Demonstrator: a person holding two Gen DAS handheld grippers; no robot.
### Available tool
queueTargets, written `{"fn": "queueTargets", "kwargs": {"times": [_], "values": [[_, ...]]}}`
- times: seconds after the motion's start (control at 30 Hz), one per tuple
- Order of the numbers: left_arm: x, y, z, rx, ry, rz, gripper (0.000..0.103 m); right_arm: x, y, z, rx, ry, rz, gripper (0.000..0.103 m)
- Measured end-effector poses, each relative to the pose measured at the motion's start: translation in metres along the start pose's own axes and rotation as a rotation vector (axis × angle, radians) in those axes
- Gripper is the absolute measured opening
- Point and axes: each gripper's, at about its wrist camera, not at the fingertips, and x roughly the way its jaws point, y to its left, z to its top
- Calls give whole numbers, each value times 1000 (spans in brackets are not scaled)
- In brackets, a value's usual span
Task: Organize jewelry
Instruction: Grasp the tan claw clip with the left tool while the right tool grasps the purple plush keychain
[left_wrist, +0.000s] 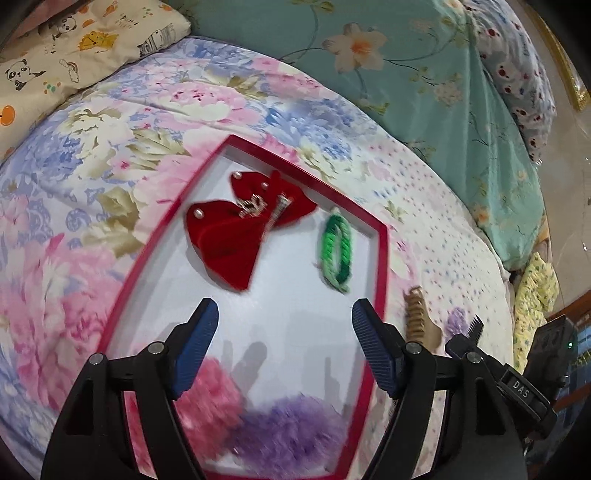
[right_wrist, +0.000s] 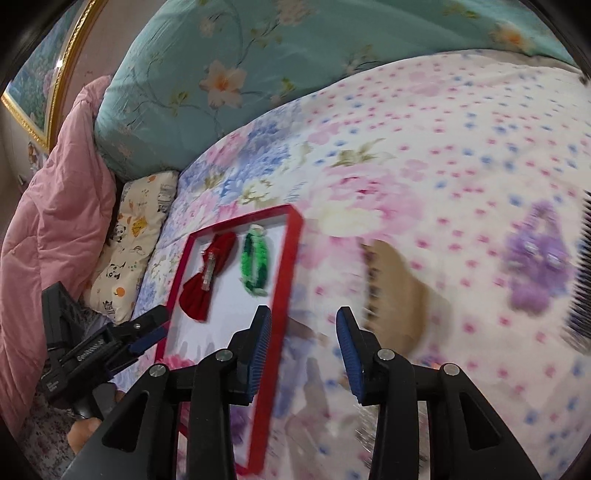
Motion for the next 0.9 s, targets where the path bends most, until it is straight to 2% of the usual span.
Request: {"fn": "queueTargets", "kwargs": {"times": [0.27,0.6,0.9], "values": [[-13,-33,-24,40,20,-34,75,-42,-37,-21,40,-28,-34,42],[-9,-79,-55,124,79,-68,75,-89,-90,-50,118,-68,-103,42],[1,-114,-69,182,118,-77,75,-116,-126,-54,182,-115,-146,43]]}}
